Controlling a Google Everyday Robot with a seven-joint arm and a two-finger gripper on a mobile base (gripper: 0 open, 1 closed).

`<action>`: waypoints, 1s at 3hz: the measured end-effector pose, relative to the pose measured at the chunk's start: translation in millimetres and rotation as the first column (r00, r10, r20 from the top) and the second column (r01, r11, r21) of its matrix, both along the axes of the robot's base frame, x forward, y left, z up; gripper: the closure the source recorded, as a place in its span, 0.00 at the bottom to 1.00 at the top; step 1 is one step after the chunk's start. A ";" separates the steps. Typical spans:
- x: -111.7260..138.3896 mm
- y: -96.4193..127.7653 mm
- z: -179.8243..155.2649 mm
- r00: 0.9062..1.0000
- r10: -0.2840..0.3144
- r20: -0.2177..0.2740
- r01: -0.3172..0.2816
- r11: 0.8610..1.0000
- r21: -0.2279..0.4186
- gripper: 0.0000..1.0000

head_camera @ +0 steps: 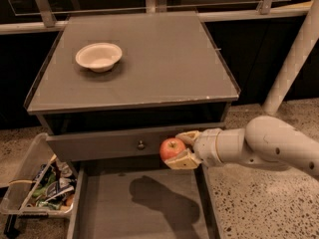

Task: Place apple into middle drawer

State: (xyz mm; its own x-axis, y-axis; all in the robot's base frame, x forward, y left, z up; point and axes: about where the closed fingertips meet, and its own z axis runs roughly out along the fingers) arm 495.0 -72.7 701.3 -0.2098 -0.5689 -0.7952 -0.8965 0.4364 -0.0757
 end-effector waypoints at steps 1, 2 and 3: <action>-3.6 14.2 -31.7 1.000 -0.023 -0.015 0.024 0.999 0.044 1.00; -4.9 25.9 -67.3 0.998 -0.063 0.001 0.062 0.994 0.088 1.00; -3.7 34.5 -107.5 0.996 -0.079 0.043 0.073 0.991 0.113 1.00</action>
Offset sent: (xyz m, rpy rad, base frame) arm -0.0021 0.0375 -0.1146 0.1437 -0.0443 -0.1285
